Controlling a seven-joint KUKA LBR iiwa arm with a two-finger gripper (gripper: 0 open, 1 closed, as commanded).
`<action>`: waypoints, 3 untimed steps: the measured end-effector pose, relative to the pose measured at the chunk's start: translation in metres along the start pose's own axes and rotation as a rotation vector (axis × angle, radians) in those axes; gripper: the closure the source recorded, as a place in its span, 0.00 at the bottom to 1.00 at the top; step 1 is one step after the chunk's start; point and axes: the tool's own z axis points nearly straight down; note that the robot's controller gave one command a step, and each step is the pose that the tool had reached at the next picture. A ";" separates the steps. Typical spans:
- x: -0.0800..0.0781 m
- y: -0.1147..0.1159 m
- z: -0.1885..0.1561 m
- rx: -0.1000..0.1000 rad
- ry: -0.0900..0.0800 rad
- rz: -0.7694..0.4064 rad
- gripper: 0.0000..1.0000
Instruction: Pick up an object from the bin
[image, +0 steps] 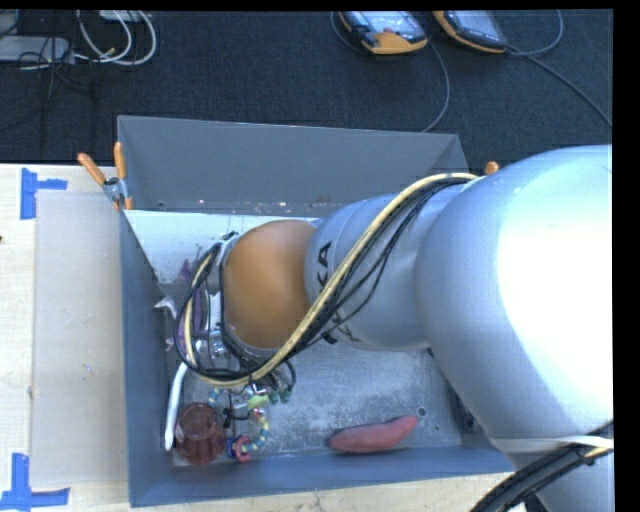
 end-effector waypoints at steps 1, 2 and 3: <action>0.062 0.019 -0.002 -0.001 -0.007 -0.235 1.00; 0.062 0.019 -0.002 -0.001 -0.008 -0.234 1.00; 0.063 0.018 -0.005 -0.001 -0.004 -0.234 1.00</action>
Offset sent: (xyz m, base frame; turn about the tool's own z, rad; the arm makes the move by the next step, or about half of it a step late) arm 0.0000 0.0000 0.0000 0.0000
